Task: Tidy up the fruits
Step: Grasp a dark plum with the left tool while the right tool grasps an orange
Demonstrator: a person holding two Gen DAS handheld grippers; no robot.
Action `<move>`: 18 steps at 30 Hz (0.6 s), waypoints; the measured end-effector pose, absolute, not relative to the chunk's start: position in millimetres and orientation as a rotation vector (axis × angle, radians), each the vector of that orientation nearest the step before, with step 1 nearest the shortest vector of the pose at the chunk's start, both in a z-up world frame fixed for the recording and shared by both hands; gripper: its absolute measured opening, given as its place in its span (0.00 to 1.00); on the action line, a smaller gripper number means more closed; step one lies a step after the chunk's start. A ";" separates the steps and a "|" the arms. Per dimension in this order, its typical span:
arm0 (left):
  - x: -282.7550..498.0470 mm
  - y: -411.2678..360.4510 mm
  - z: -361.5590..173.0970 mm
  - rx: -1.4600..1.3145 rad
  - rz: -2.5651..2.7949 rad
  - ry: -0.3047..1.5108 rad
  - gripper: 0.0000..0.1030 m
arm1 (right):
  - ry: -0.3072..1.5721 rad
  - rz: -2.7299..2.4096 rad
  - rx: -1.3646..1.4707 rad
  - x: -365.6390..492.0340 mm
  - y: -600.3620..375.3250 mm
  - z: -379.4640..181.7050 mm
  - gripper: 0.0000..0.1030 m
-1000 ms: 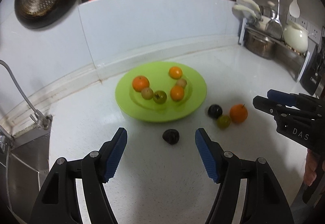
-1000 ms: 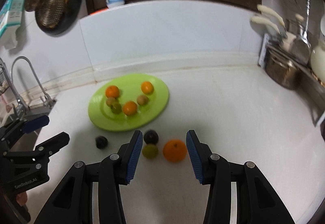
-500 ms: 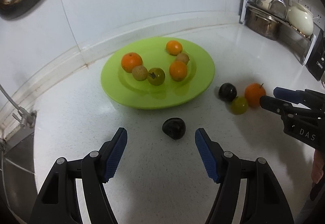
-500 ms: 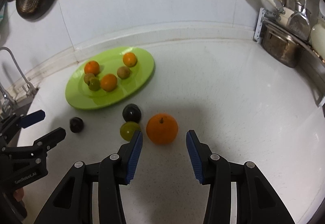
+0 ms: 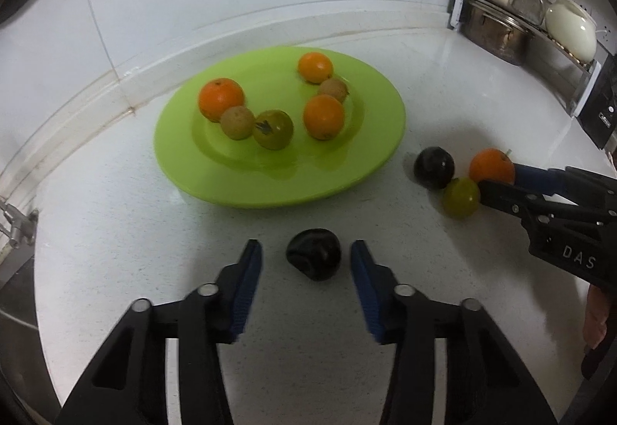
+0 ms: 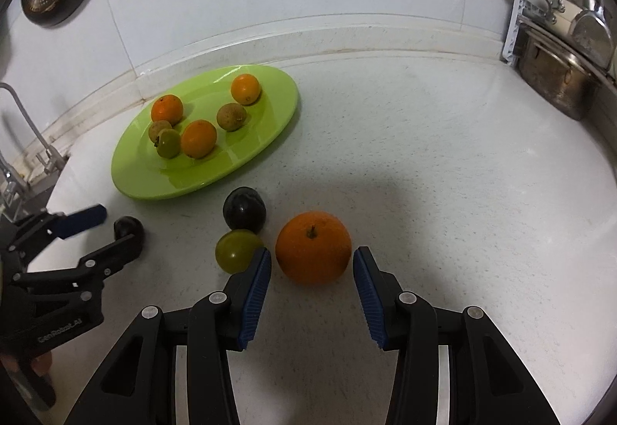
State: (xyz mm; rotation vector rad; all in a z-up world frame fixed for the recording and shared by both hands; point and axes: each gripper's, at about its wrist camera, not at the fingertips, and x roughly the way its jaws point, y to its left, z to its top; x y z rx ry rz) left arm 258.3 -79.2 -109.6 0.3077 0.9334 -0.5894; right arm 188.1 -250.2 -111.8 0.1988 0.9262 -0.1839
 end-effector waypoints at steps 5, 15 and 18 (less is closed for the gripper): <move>256.4 -83.9 -110.0 0.319 -0.597 0.927 0.30 | 0.916 -0.176 0.209 187.7 -253.0 -110.6 0.41; 252.4 -82.5 -91.8 0.279 -0.634 0.910 0.28 | 0.867 -0.155 0.171 180.6 -241.7 -96.1 0.40; 247.6 -83.8 -81.9 0.276 -0.646 0.890 0.28 | 0.846 -0.147 0.171 175.9 -239.8 -86.7 0.40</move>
